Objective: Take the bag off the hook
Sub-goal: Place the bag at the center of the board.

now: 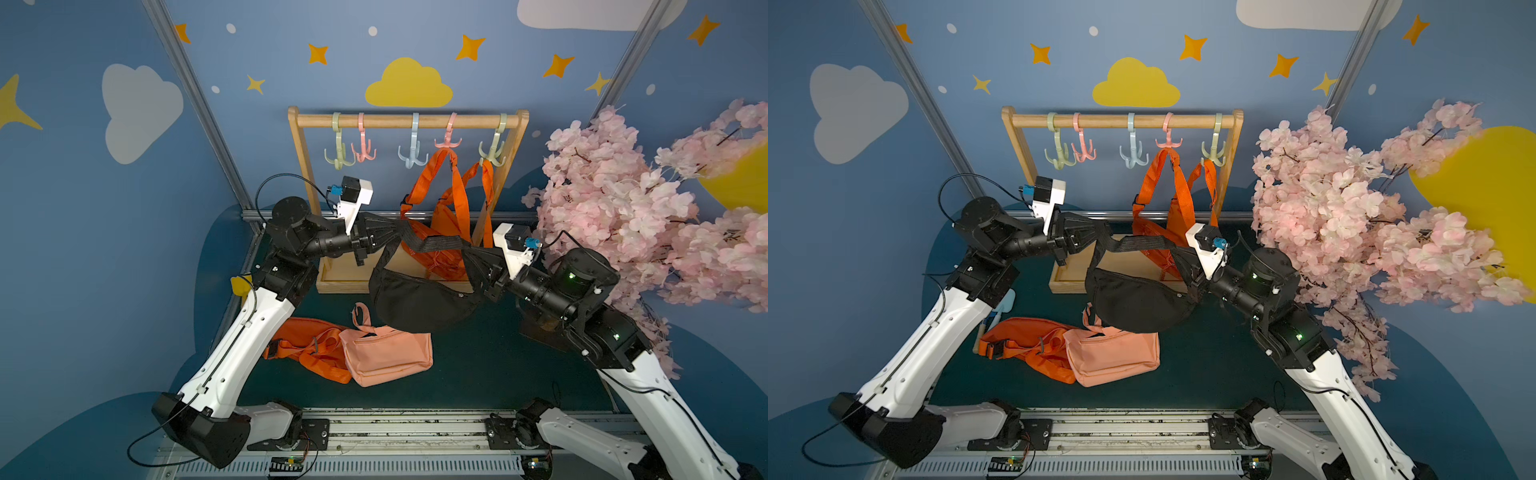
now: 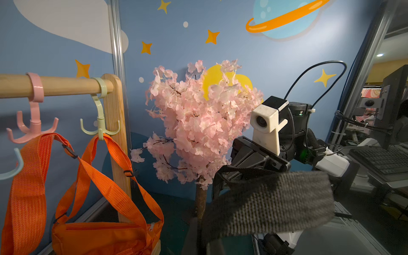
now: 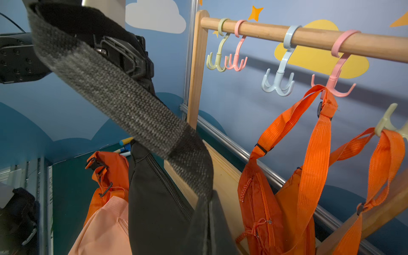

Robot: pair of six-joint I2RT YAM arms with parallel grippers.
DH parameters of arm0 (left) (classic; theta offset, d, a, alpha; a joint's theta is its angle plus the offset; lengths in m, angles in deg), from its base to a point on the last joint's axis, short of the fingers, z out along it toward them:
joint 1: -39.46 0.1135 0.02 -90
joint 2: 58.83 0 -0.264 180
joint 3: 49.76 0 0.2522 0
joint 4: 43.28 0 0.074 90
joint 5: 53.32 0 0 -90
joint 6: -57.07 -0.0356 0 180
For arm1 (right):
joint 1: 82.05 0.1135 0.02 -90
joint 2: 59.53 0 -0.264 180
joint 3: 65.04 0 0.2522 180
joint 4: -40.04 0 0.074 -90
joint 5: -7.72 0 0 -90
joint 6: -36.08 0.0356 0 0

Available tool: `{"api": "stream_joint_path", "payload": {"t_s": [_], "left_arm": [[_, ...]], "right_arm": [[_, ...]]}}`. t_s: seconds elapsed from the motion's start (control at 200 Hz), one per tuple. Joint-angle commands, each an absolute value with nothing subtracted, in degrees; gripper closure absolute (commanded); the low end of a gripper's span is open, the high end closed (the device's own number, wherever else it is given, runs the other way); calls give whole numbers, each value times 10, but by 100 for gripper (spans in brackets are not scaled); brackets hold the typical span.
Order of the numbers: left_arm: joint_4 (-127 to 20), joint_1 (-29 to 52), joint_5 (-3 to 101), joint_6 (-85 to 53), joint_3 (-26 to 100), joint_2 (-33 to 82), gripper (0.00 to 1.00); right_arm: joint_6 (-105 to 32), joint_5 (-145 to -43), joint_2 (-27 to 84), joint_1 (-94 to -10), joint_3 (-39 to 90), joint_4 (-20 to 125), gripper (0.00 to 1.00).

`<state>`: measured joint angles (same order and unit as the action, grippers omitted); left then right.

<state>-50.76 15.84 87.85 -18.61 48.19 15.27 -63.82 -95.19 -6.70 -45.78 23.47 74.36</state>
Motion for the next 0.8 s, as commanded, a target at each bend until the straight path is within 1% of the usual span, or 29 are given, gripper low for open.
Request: {"api": "stream_joint_path", "payload": {"t_s": [0.0,0.29,0.456,0.571,0.796], "left_arm": [[-531,139,863,-197,473,132,96],[-610,82,817,-184,456,96,96],[-591,63,784,-134,424,91,97],[-584,61,764,-111,413,112,96],[-603,60,688,-83,377,158,96]], "right_arm": [[-642,-952,-87,-454,229,784,100],[-625,-908,-131,-452,253,911,100],[-618,-851,-142,-452,235,932,100],[-610,-824,-125,-452,215,907,100],[-590,-836,-45,-452,196,905,100]]}}
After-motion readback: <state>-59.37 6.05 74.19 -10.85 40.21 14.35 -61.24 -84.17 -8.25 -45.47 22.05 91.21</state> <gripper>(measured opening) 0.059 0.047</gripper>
